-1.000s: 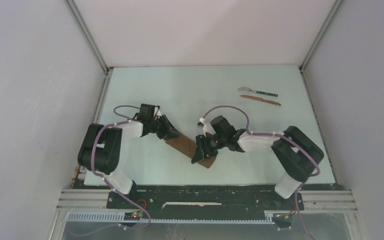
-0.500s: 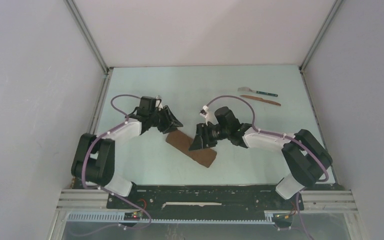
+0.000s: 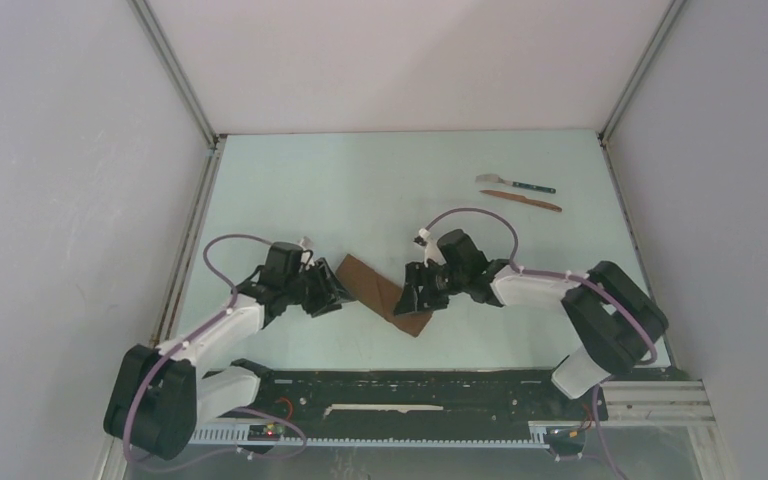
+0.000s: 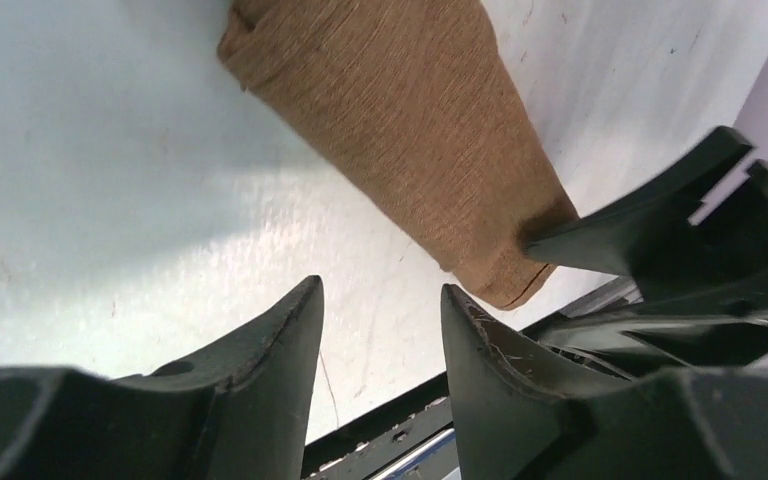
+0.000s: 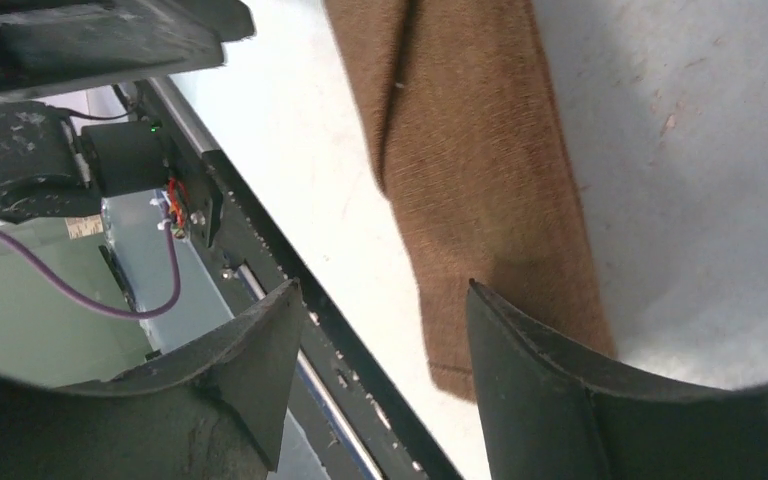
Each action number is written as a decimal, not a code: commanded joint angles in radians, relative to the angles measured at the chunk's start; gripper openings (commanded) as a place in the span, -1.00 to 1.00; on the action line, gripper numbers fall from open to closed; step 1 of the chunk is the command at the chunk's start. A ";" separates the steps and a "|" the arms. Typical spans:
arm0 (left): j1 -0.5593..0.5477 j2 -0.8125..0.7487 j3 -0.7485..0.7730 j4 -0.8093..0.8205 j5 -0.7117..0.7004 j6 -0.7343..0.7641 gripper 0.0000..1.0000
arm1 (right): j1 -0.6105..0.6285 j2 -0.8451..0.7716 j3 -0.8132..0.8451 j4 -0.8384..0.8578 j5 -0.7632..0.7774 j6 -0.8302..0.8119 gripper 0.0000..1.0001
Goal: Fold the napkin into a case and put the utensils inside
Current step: Smooth out the smaller rectangle-folded napkin at the center of the board, then rotate the smaller rectangle-folded napkin at the center of the board.
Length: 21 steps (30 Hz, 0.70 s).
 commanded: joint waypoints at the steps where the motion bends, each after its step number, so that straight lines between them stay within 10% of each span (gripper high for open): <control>1: -0.008 -0.114 -0.053 0.019 -0.053 -0.065 0.06 | -0.020 -0.122 0.099 -0.256 0.051 -0.169 0.37; 9: -0.054 0.021 -0.099 0.156 -0.042 -0.101 -0.09 | -0.102 -0.074 0.136 -0.419 0.128 -0.318 0.36; 21: -0.062 0.446 0.180 0.292 -0.034 -0.081 -0.25 | -0.154 0.003 -0.061 0.011 0.006 -0.018 0.26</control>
